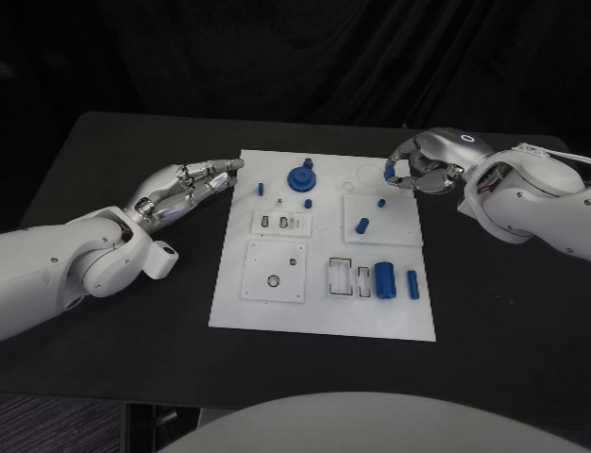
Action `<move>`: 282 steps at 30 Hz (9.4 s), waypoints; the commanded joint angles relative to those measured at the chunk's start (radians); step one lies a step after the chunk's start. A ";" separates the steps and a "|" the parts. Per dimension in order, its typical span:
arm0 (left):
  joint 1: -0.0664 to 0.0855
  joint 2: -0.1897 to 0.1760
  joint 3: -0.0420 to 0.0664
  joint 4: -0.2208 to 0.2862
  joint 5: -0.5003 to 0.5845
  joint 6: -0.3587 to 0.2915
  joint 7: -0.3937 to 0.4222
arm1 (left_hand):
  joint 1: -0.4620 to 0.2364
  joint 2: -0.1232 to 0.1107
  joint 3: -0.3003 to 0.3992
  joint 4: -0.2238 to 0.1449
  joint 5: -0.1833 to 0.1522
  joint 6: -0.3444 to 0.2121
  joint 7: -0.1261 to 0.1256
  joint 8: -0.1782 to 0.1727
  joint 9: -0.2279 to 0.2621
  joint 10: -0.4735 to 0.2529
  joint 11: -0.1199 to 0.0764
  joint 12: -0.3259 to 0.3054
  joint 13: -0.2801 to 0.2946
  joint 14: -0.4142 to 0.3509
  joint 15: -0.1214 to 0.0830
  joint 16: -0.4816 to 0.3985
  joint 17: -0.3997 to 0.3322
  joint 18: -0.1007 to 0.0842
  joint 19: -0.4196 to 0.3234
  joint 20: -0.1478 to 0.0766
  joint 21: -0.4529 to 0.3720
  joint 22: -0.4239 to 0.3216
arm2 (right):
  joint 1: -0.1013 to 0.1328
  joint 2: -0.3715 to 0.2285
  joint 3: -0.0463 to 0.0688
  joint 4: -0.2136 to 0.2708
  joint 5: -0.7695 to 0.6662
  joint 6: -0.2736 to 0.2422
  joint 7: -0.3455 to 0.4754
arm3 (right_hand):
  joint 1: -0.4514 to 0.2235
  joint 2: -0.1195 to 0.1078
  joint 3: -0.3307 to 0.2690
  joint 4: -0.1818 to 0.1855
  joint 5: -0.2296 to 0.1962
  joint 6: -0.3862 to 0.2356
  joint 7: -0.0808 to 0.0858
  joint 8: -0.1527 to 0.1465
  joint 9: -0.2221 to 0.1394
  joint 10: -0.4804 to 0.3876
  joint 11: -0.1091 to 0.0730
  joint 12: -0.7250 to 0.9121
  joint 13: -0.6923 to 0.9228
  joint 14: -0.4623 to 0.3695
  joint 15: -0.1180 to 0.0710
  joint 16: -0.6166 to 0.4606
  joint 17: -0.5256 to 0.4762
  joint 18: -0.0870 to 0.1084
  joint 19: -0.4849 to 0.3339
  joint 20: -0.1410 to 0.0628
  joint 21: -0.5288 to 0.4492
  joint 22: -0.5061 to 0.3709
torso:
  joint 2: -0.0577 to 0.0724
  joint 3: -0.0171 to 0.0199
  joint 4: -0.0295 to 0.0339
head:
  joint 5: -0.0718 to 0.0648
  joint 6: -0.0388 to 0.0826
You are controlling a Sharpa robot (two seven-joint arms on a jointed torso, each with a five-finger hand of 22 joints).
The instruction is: Assemble the parts on the task board
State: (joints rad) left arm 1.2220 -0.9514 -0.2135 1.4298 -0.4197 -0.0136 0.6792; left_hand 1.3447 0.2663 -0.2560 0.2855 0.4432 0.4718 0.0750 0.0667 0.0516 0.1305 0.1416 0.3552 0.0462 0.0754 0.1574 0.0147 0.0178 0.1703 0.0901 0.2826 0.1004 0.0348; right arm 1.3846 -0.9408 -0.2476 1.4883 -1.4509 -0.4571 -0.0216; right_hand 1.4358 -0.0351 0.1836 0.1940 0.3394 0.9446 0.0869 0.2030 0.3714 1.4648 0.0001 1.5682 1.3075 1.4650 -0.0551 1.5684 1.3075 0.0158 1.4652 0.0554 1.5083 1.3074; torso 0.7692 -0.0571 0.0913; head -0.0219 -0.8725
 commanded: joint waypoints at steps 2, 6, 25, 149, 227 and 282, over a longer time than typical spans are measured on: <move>-0.002 0.003 0.001 0.002 0.002 0.006 0.052 | 0.009 0.001 0.004 -0.001 0.003 -0.008 0.001 -0.003 -0.002 -0.001 0.004 -0.002 -0.001 0.001 0.004 0.006 0.001 0.011 0.002 0.005 0.006 0.001 | 0.006 0.007 0.000 0.065 -0.003 -0.043 -0.018 | 0.006 -0.007 0.000 -0.005 0.001 0.000 0.002 0.004 0.006 0.106 0.003 0.003 0.263 0.106 0.001 0.002 0.263 0.002 0.066 0.002 -0.002 0.240 | 0.000 -0.0012 0.0001 | 0.000 0.000; -0.002 0.006 0.001 0.002 0.002 0.007 0.051 | 0.009 0.001 0.004 -0.001 0.004 -0.008 0.001 -0.003 -0.002 -0.001 0.005 -0.003 -0.001 0.001 0.005 0.006 0.001 0.010 0.003 0.005 0.006 0.001 | 0.003 0.024 0.000 0.099 -0.003 -0.018 -0.022 | 0.004 -0.010 -0.001 -0.006 0.002 0.001 0.003 0.005 0.007 0.106 0.003 0.003 0.263 0.106 0.001 0.002 0.263 0.003 0.065 0.002 -0.005 0.239 | 0.001 -0.0012 0.0003 | 0.003 0.000; -0.002 0.015 0.001 -0.004 0.002 0.012 0.049 | 0.008 0.001 0.004 0.000 -0.002 -0.008 0.000 -0.003 -0.001 -0.001 0.005 -0.003 -0.001 0.002 0.006 0.006 0.002 0.010 0.003 0.005 0.007 0.001 | -0.049 0.190 0.000 0.085 -0.089 0.007 -0.040 | 0.002 -0.013 -0.002 -0.008 0.001 0.004 0.006 0.007 0.009 0.106 0.007 0.003 0.263 0.106 0.003 0.002 0.263 0.005 0.060 0.002 -0.012 0.236 | 0.005 -0.0009 0.0011 | 0.000 0.000; 0.017 0.067 0.002 -0.079 0.179 -0.048 0.103 | -0.207 0.028 -0.057 0.007 -0.337 0.069 0.033 0.013 0.007 0.183 0.056 0.167 0.019 0.446 0.018 0.144 0.115 0.011 0.334 -0.001 0.237 0.074 | 0.010 0.066 0.001 0.123 -0.114 -0.251 0.082 | -0.124 -0.081 -0.047 0.097 -0.291 -0.230 0.004 -0.098 -0.049 0.106 0.002 0.003 0.263 0.106 -0.001 0.002 0.263 0.004 0.064 -0.001 -0.010 0.238 | -0.037 0.0153 0.0014 | 0.039 0.090; 0.107 0.387 0.002 -0.029 -0.842 -0.055 -1.197 | -0.269 -0.055 -0.078 -0.001 -0.202 0.427 -0.053 0.550 0.820 1.440 -0.191 1.216 1.525 1.495 -0.257 1.556 1.553 -0.126 1.363 -0.268 1.392 1.348 | -0.031 0.046 0.000 0.009 -0.095 -0.101 -0.050 | 0.017 0.006 0.062 0.049 0.037 -0.128 0.021 -0.078 -0.124 0.106 0.014 0.003 0.263 0.106 0.008 0.002 0.263 0.013 0.046 0.008 -0.043 0.225 | -0.115 0.0855 -0.0286 | 0.070 0.000; 0.085 0.438 0.002 -0.083 -0.842 -0.006 -1.172 | -0.214 -0.051 -0.024 -0.019 -0.117 0.461 -0.057 0.477 0.860 1.440 -0.193 1.216 1.525 1.495 -0.259 1.556 1.553 -0.121 1.352 -0.271 1.373 1.328 | -0.040 0.067 0.000 0.001 -0.095 -0.105 -0.054 | 0.025 0.008 0.081 0.038 0.049 -0.118 0.030 -0.077 -0.132 0.106 0.020 0.003 0.263 0.106 0.012 0.002 0.263 0.017 0.037 0.010 -0.060 0.219 | -0.116 0.0829 -0.0266 | 0.061 0.000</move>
State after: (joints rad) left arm 1.3086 -0.5166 -0.2129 1.3465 -1.2624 -0.0332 -0.5086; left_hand 1.1250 0.2149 -0.2847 0.2674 0.3229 0.9276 0.0196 0.5470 0.9112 1.4668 -0.0437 1.5717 1.3104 1.4651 -0.0928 1.5682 1.3077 0.0534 1.4457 0.0127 1.4788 1.3078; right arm 1.3468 -0.8733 -0.2484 1.4897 -1.5430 -0.5573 -0.0643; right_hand 1.4544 -0.0276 0.2581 0.2330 0.3828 0.8196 0.1155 0.1268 0.2406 1.4665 0.0164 1.5682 1.3077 1.4651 -0.0481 1.5684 1.3074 0.0159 1.4651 0.0627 1.4540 1.3074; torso 0.6523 0.0258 0.0645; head 0.0404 -0.8727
